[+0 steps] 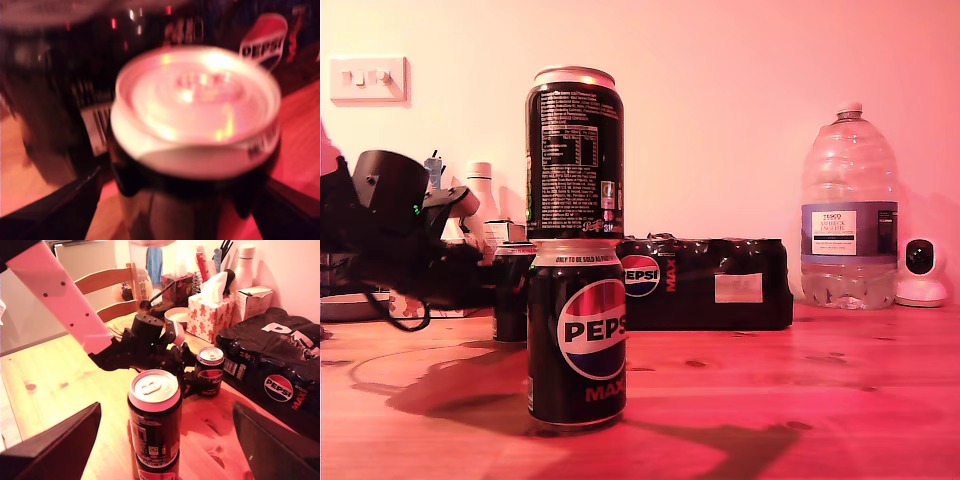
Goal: Stack up the Pepsi cans on top of each other
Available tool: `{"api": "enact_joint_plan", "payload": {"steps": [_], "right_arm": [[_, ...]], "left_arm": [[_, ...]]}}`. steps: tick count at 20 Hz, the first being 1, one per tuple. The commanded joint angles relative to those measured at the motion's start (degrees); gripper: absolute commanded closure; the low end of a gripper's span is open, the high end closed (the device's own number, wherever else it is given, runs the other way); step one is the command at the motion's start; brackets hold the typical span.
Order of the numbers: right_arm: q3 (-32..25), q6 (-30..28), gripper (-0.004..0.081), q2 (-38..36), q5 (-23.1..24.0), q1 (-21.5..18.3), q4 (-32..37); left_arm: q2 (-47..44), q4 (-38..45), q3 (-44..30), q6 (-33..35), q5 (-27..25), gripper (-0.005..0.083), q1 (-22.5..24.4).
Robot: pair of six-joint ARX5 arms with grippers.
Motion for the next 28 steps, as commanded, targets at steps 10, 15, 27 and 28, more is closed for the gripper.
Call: {"api": "enact_joint_plan", "payload": {"steps": [10, 15, 27, 28], "right_arm": [[0.15, -1.7, 0.0457, -0.07, 1.18, 0.13, -8.79], [0.09, -2.56, 0.0783, -0.07, 5.27, 0.04, -13.29], [-20.2, 3.32, 0.0783, -18.34, 5.22, -15.89, 1.75], [-21.57, 3.19, 0.0783, -18.97, 5.77, -18.49, 3.96]], "left_arm": [[2.01, -1.88, 0.2, 0.22, 3.23, 0.0439, -0.31], [1.55, -3.72, 0.2, 0.2, 3.74, 0.0439, -0.48], [0.0, -6.12, 0.2, 0.24, 5.88, 0.0439, -0.46], [-0.31, -6.49, 0.2, 0.24, 5.88, 0.0439, -0.46]]}}
